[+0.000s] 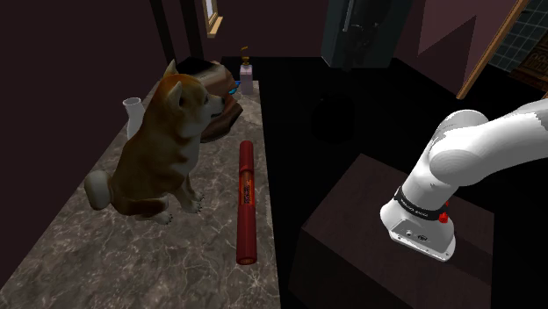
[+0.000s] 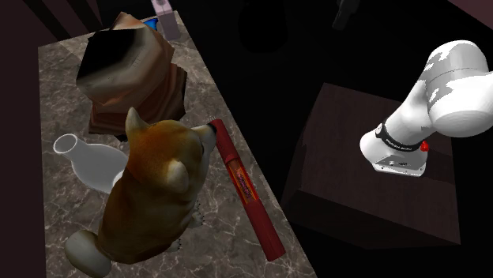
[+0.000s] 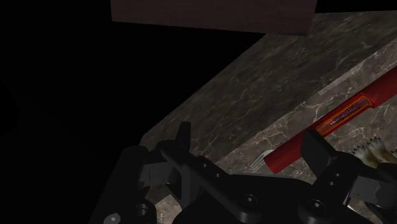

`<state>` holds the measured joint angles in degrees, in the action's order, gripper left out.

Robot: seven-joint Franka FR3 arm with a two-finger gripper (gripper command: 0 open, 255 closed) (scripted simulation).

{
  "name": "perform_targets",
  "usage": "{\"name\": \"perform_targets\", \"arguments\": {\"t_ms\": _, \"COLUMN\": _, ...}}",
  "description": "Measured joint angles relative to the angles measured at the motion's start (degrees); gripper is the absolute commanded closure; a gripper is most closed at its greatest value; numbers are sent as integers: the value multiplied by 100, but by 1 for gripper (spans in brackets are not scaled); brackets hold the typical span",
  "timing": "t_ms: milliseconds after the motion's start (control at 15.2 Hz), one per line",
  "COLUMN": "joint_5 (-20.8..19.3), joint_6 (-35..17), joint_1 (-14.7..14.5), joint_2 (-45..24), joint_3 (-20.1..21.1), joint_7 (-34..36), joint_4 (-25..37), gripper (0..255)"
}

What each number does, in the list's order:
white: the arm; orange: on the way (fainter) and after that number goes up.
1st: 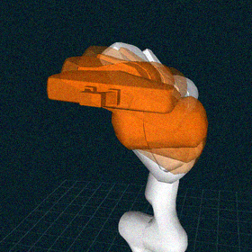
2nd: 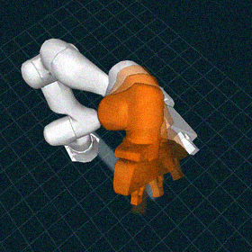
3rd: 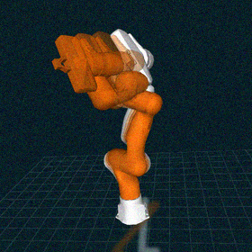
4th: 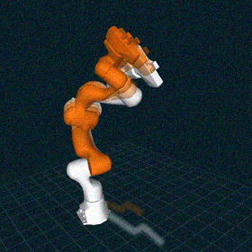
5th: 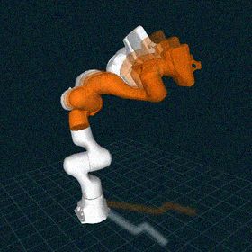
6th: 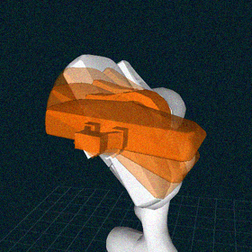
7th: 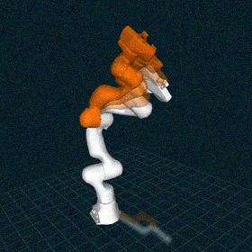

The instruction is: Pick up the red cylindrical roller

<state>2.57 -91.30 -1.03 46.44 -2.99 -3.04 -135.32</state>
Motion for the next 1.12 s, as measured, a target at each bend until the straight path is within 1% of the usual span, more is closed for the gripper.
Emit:
{"name": "perform_targets", "arguments": {"t_ms": 66, "joint_5": 0, "joint_6": 0, "joint_1": 0, "joint_2": 0, "joint_3": 0, "joint_7": 0, "joint_4": 0, "gripper": 0}}
{"name": "perform_targets", "arguments": {"t_ms": 198, "joint_5": 100, "joint_6": -124, "joint_1": 0, "joint_2": 73, "joint_3": 157, "joint_7": 239, "joint_4": -180, "gripper": 0}}
{"name": "perform_targets", "arguments": {"t_ms": 528, "joint_5": 535, "joint_6": -773, "joint_1": -44, "joint_2": 182, "joint_3": 822, "joint_7": 1201, "joint_4": -858, "gripper": 0}}
{"name": "perform_targets", "arguments": {"t_ms": 792, "joint_5": 886, "joint_6": -1387, "joint_1": -85, "joint_2": 9, "joint_3": 1368, "joint_7": 1961, "joint_4": -1223, "gripper": 0}}
{"name": "perform_targets", "arguments": {"t_ms": 924, "joint_5": 1055, "joint_6": -1639, "joint_1": -105, "joint_2": -169, "joint_3": 1667, "joint_7": 2372, "joint_4": -1248, "gripper": 0}}
{"name": "perform_targets", "arguments": {"t_ms": 1122, "joint_5": 1313, "joint_6": -2212, "joint_1": -131, "joint_2": -522, "joint_3": 2163, "joint_7": 2987, "joint_4": -1401, "gripper": 0}}
